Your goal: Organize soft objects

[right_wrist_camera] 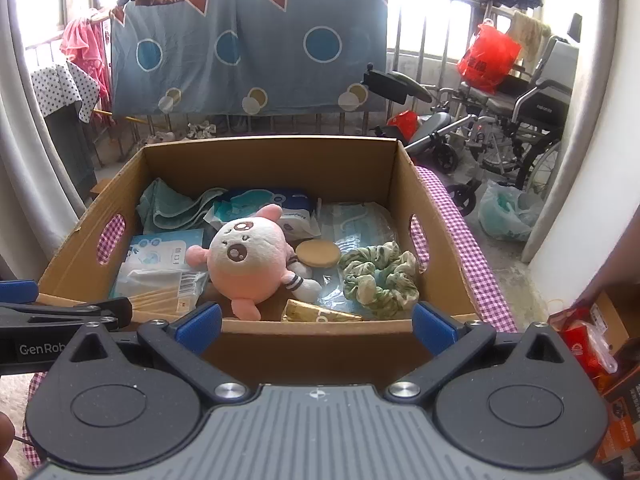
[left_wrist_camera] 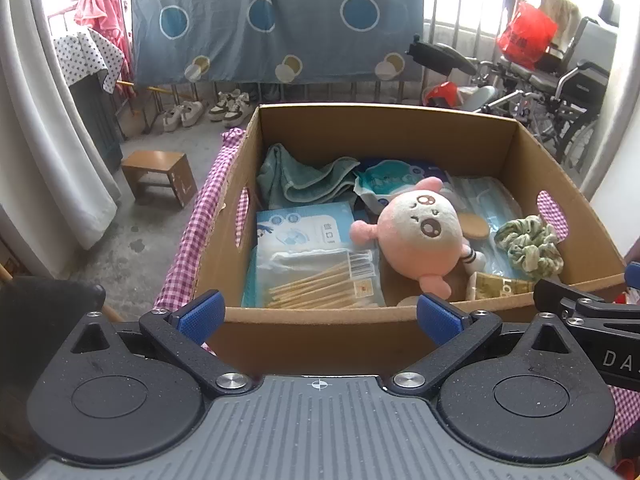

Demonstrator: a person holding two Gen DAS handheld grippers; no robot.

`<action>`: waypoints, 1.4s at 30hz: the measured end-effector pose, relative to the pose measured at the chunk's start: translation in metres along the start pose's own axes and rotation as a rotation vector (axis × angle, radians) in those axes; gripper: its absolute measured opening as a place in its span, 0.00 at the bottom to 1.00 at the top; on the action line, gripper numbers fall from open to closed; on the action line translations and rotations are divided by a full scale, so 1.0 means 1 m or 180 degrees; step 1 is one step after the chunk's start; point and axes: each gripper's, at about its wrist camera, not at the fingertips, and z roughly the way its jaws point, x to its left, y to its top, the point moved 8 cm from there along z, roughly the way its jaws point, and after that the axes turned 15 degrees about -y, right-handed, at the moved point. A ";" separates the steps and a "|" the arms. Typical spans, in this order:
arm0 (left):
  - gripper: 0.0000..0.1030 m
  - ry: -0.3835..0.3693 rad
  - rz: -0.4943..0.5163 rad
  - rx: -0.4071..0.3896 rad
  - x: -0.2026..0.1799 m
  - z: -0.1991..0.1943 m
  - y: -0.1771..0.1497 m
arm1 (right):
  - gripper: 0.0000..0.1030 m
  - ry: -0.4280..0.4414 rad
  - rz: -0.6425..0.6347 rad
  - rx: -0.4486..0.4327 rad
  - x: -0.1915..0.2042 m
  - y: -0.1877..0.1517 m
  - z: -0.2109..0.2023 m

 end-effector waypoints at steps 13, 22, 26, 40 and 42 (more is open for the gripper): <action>0.99 0.0009 0.0012 0.0016 0.000 -0.001 -0.001 | 1.00 -0.0009 -0.0002 -0.0002 0.000 -0.001 -0.001; 0.99 0.0007 0.0006 0.0028 0.001 0.000 -0.001 | 1.00 -0.0011 0.0000 -0.0003 0.000 -0.001 -0.001; 0.99 0.0011 0.0003 0.0035 0.001 0.000 -0.002 | 1.00 -0.0011 -0.0001 0.0001 0.000 -0.001 0.000; 0.99 0.0009 -0.0003 0.0074 0.002 0.003 -0.004 | 1.00 -0.0033 -0.0010 0.0038 -0.001 -0.005 0.000; 0.99 0.0008 -0.0005 0.0083 0.001 0.003 -0.004 | 1.00 -0.0037 -0.0015 0.0040 -0.001 -0.005 0.000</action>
